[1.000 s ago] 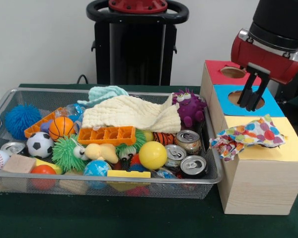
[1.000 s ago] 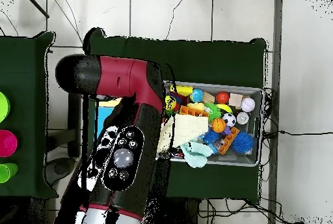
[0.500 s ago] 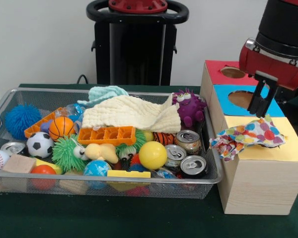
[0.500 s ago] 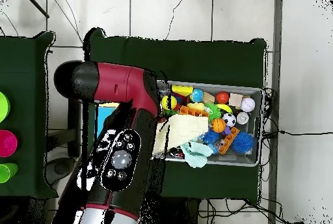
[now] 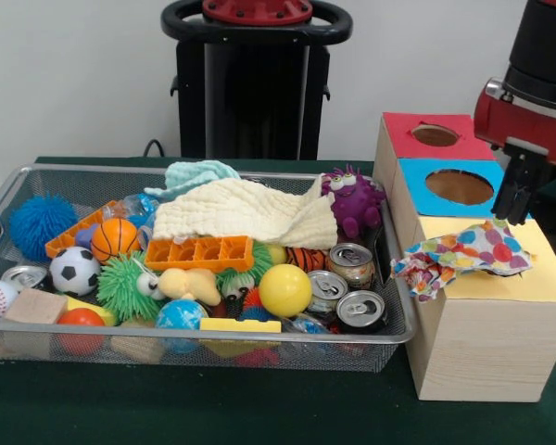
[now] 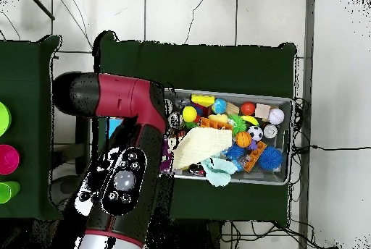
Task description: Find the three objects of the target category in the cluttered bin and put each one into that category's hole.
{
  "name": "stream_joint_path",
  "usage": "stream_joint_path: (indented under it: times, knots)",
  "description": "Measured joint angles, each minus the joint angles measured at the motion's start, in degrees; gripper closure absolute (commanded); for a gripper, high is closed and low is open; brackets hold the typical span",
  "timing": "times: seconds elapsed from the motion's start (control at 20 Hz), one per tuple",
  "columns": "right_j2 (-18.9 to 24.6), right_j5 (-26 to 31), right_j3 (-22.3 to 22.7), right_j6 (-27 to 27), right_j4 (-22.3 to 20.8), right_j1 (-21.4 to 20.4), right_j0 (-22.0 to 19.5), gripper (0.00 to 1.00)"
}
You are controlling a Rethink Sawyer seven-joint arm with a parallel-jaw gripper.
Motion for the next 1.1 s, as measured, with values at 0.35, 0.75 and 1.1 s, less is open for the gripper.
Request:
stream_joint_path:
  times: [0.35, 0.75, 1.1]
  knots:
    - [-0.19, -0.08, -0.02, 0.00, 0.17, 1.02, 1.01, 1.00]
    - [-1.63, -0.08, -0.02, 0.00, 0.00, 2.69, 1.93, 1.00]
    - [-2.54, -0.08, 0.36, 0.00, -0.05, 2.57, 2.50, 1.00]
